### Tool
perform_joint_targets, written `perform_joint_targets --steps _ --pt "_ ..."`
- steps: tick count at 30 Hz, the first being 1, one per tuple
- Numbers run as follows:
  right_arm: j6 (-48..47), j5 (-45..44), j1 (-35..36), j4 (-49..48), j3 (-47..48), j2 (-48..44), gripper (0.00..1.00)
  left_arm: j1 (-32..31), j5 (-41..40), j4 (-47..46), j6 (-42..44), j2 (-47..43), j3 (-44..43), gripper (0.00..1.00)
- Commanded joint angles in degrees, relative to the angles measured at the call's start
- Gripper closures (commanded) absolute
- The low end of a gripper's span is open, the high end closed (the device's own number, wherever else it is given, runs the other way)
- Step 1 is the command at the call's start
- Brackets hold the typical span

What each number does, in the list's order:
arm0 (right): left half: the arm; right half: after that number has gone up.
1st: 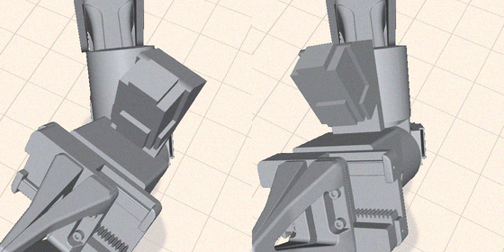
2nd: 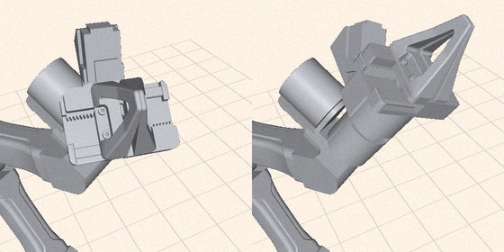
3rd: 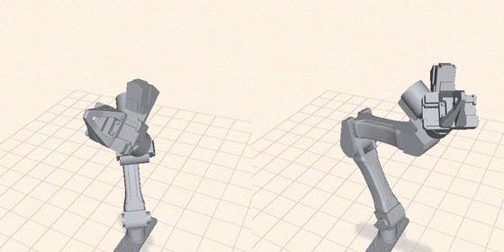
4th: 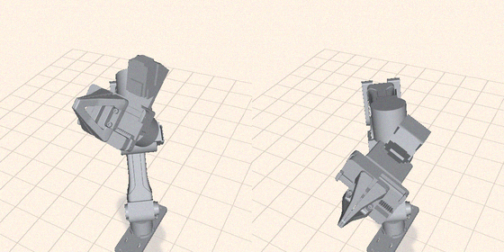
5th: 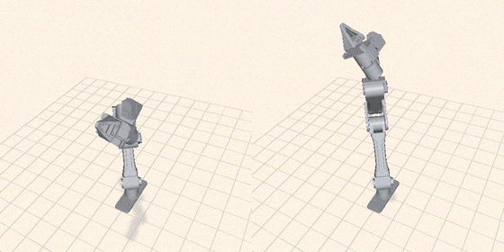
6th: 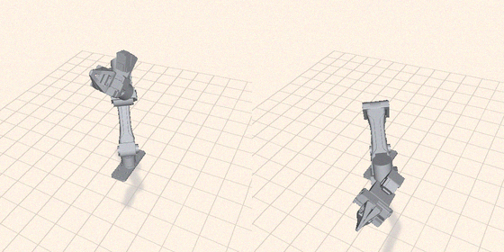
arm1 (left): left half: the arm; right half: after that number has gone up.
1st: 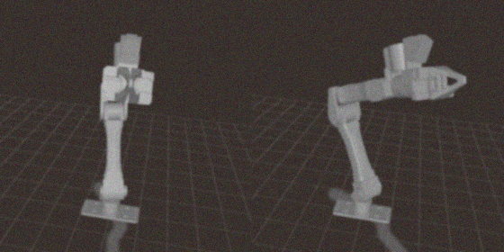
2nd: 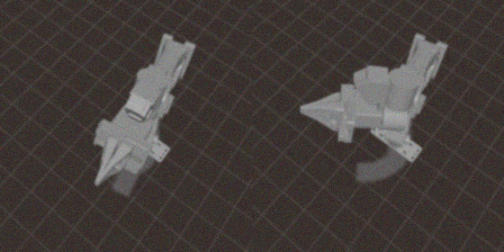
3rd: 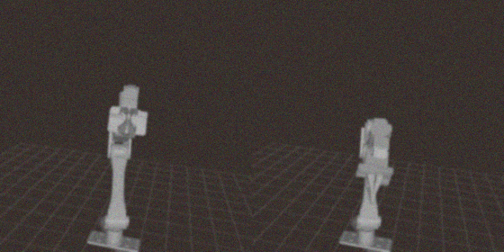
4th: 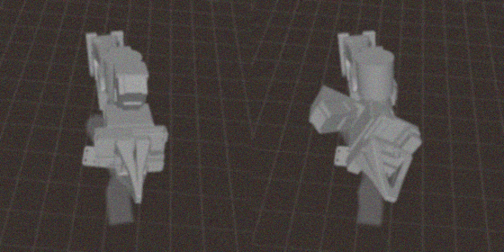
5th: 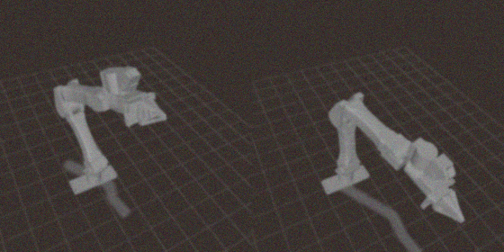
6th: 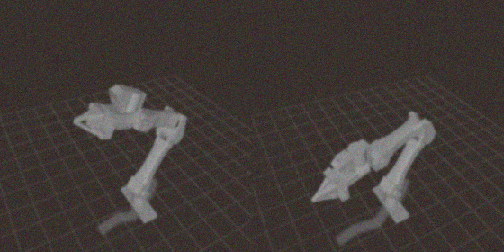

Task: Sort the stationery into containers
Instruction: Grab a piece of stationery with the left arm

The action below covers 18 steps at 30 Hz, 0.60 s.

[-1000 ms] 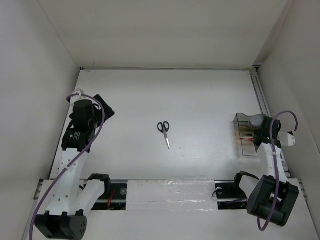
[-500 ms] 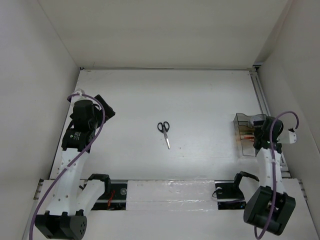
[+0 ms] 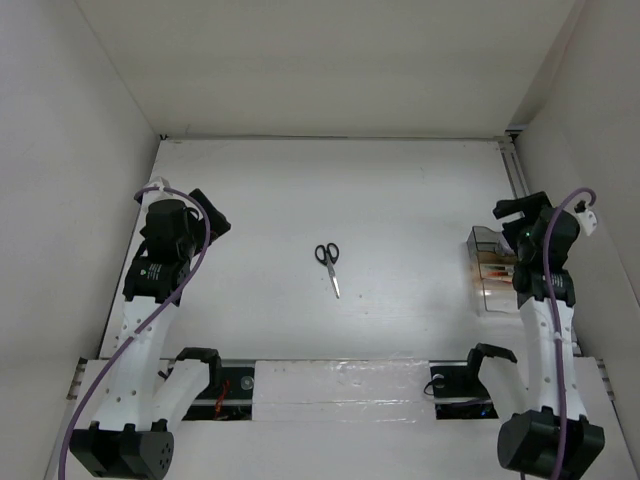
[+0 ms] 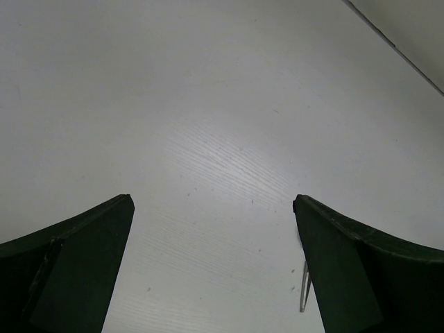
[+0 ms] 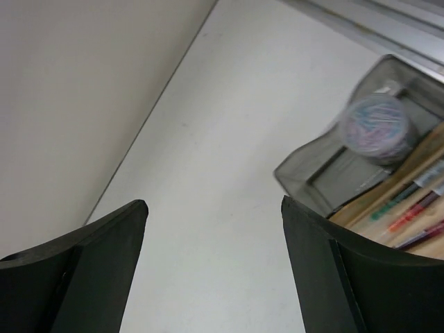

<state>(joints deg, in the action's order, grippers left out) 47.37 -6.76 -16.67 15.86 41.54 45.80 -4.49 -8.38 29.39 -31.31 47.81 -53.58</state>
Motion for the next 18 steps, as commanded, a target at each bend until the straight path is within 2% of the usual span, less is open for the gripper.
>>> perform_joint_targets --steps 1,4,7,9,10,14,18 --pt "-6.4 2.2 4.9 -0.7 4.4 -0.3 0.16 -0.3 0.7 -1.8 0.7 -0.3 0.5 0.00" --pt "-7.7 4.3 8.4 1.3 6.3 -0.9 0.16 -3.7 3.6 -2.4 1.4 2.4 -0.4 0.00" --pt "-8.9 5.7 11.1 1.8 7.0 -0.9 0.16 -10.0 4.3 -1.8 -2.5 10.2 -1.8 0.00" --pt "-8.9 5.7 14.5 2.4 7.0 -1.4 0.16 -15.1 1.6 -3.6 -7.9 14.0 -1.8 0.00" --pt "-8.9 4.8 15.9 2.4 7.0 -1.9 0.14 -19.5 0.7 -4.7 -9.5 18.4 -2.4 0.00" --pt "-8.4 -3.4 23.2 3.9 7.5 -1.2 0.12 -27.1 2.5 -9.7 -14.7 32.1 -5.6 0.00" --pt "-10.5 -4.0 27.7 6.8 9.3 -0.4 0.12 -33.4 0.0 -9.3 -16.0 42.8 -12.0 0.00"
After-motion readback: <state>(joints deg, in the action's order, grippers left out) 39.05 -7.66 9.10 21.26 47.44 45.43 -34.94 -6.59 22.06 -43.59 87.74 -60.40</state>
